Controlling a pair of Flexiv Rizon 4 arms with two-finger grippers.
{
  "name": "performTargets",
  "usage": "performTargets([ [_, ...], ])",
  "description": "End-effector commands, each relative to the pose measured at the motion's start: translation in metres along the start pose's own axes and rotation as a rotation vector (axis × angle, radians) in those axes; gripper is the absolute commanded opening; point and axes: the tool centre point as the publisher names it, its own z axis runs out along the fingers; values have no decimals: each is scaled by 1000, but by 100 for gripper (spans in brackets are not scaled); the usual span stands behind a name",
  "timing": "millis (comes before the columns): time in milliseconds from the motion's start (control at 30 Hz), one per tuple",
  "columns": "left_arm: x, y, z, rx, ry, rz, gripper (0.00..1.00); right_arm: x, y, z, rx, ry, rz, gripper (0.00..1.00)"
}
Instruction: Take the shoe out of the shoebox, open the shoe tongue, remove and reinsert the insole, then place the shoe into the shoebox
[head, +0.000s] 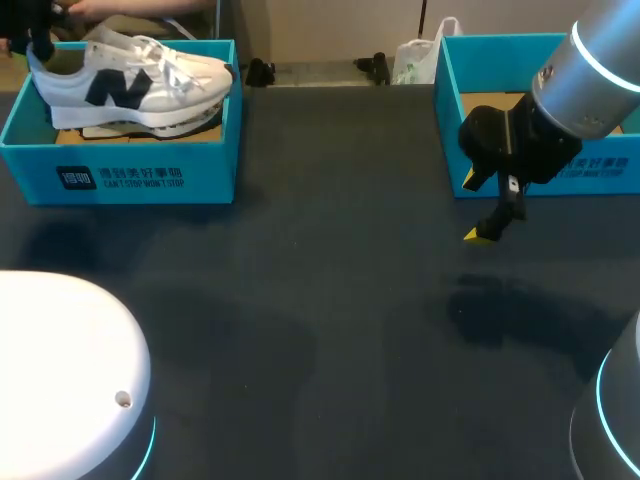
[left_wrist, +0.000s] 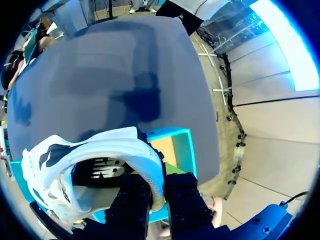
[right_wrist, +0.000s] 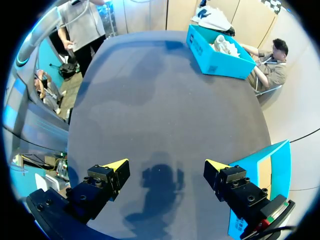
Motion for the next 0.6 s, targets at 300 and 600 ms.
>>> performTargets([
  [300,-54,-46,-25,-50,71,-10,0,0,0,1,2,-1,1,100],
  [600,-88,-72,-38,-20,74,-43,0,0,0,1,2,-1,1,100],
])
